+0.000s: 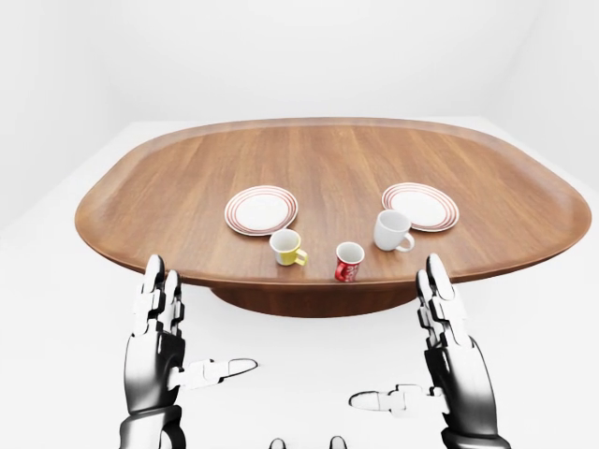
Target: Put the red mug on the left plate.
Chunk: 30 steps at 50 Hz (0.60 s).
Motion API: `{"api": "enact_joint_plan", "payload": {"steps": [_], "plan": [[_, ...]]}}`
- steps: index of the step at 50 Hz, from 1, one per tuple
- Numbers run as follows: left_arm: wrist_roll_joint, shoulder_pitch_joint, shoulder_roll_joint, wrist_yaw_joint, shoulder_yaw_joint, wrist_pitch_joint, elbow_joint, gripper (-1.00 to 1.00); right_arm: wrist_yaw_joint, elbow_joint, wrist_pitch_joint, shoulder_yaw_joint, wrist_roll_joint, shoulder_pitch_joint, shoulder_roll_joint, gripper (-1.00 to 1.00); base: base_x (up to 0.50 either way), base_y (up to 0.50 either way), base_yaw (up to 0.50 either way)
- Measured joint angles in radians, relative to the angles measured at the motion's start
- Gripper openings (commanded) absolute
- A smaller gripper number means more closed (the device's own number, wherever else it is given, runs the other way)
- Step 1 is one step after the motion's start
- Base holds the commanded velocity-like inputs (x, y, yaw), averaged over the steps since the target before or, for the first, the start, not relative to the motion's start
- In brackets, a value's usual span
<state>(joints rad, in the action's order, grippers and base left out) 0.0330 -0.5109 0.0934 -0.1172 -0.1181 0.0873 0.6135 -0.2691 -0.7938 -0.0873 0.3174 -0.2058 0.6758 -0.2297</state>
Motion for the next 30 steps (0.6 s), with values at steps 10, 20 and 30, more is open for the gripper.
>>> {"api": "enact_joint_plan", "payload": {"steps": [10,20,30], "plan": [[0.001,-0.001,-0.004,0.002,0.003,0.000,-0.001,1.00,-0.003,0.000,0.000,0.007,-0.006,0.000,-0.006,1.00,0.19,0.49,0.00],[0.004,0.000,-0.006,0.002,0.004,0.000,0.000,1.00,-0.001,0.001,0.000,0.012,-0.010,-0.006,-0.008,1.00,0.39,0.44,0.00],[0.005,0.000,-0.006,0.000,0.004,0.000,0.000,1.00,-0.003,0.002,0.000,0.014,-0.013,-0.008,-0.010,1.00,0.39,0.44,0.00]]}}
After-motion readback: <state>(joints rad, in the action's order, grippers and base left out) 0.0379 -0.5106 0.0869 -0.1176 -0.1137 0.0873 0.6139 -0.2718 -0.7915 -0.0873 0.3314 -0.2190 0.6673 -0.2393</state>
